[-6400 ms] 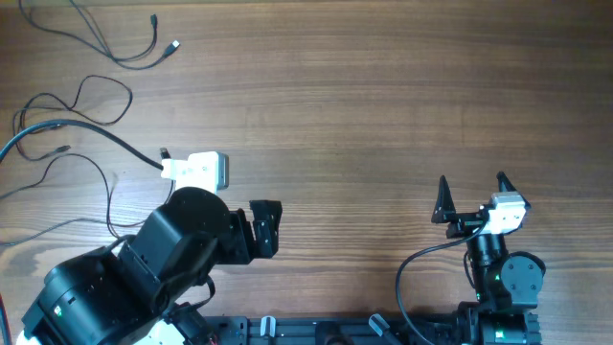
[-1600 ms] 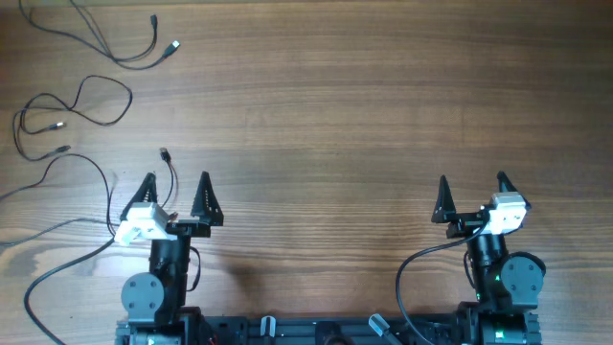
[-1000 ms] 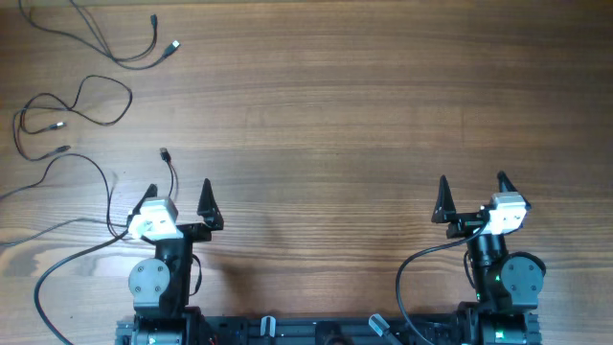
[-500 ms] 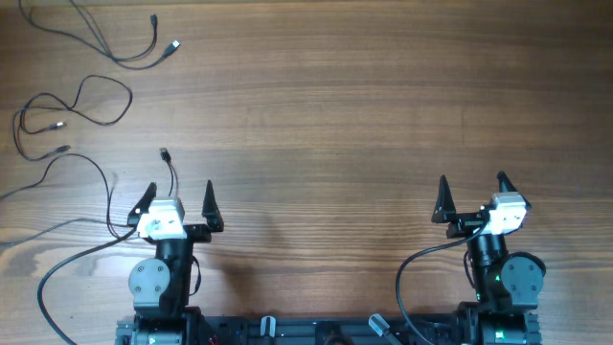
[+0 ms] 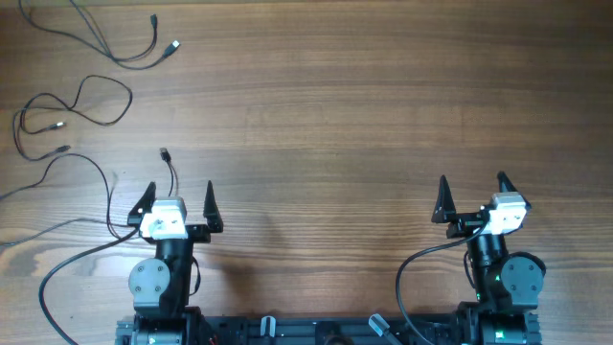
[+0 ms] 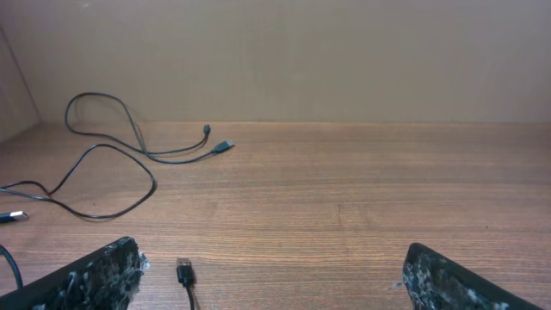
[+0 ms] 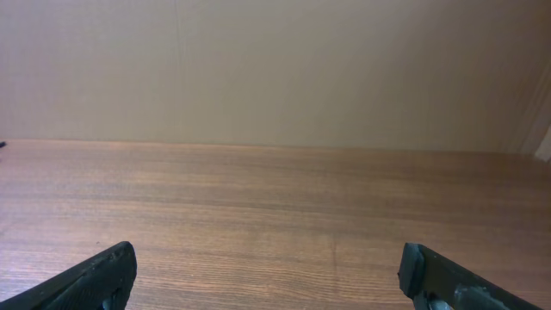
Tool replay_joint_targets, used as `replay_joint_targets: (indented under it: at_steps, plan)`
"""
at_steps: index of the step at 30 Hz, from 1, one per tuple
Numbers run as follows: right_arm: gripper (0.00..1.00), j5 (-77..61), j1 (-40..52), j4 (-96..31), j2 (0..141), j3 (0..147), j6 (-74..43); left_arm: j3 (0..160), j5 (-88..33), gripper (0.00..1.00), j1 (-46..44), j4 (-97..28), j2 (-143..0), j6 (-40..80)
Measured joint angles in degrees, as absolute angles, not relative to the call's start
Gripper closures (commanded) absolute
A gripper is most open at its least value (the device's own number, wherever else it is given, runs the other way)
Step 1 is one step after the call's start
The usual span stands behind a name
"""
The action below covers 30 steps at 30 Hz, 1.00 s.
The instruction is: Untangle cables
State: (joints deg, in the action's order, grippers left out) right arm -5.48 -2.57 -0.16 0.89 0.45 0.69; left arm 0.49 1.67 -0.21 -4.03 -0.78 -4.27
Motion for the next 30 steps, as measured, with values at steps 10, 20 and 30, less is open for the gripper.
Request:
replay_joint_targets:
  at_steps: [10, 20, 30]
  plan:
    - [0.00, -5.5, -2.6, -0.2, 0.9, 0.4, 0.7, 0.5, 2.4, 0.00, -0.2, -4.0, -0.8, -1.8]
    - [0.00, -5.5, -2.6, -0.2, 0.9, 0.4, 0.7, 0.5, 2.5, 0.00, -0.2, -4.0, -0.8, -1.4]
    - [0.00, -5.5, -2.6, -0.2, 0.9, 0.4, 0.7, 0.5, 2.6, 0.00, -0.2, -3.9, -0.8, -1.4]
